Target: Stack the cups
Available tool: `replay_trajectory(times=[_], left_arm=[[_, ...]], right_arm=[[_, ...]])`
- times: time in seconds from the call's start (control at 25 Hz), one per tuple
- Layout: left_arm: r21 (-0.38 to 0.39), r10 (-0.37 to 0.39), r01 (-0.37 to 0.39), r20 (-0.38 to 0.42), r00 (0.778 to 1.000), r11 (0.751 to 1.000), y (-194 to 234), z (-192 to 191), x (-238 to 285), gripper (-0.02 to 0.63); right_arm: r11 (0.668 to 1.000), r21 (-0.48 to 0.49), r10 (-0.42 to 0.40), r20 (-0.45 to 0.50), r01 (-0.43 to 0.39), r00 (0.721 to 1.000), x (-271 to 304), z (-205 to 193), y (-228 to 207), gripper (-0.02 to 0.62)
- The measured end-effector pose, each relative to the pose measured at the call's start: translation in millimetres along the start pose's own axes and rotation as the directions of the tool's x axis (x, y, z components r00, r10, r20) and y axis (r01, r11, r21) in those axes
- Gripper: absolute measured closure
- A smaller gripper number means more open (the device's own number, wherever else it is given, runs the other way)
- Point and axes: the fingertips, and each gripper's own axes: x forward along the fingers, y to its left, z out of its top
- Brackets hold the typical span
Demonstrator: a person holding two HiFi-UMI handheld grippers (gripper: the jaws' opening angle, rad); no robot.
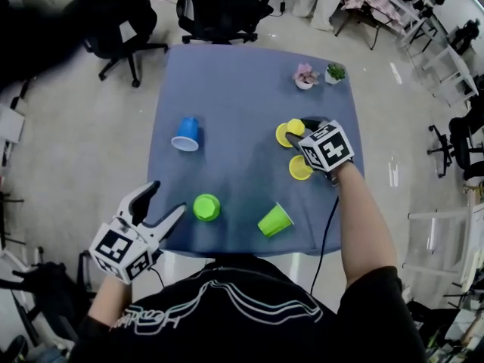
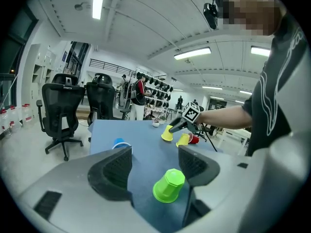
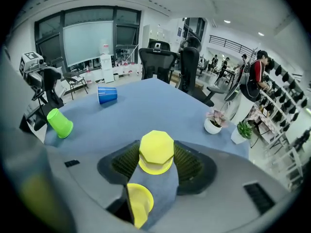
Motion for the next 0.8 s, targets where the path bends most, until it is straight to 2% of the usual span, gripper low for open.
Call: replay_trajectory(times=[0.24,0.4,0.64,0.8], left_arm=[[0.002,-0.009,0.008,0.035,0.999,1.0,-10,3,-14,0.295],[0.006,-0.021,0.02,0.042,0.999,1.0,-13,2,-26,0.295],[0.0,-0.029,0.029,0.046,0.999,1.0,-18,-7,-43,0.295],[0.007,-0.046,0.046,0.034,0.998,0.999,-27,-15,-51,0.295]], right_arm=[[0.998,-0.061,0.004,0.073,0.0,0.997,-32,28,39,0.359],[0.998,-0.056,0.031,0.103,-0.025,0.994,-50,40,81,0.36],[0.992,-0.087,0.1,0.116,-0.09,0.988,-66,34,152,0.36],[0.989,-0.109,0.114,0.098,-0.104,0.989,-69,21,186,0.36]])
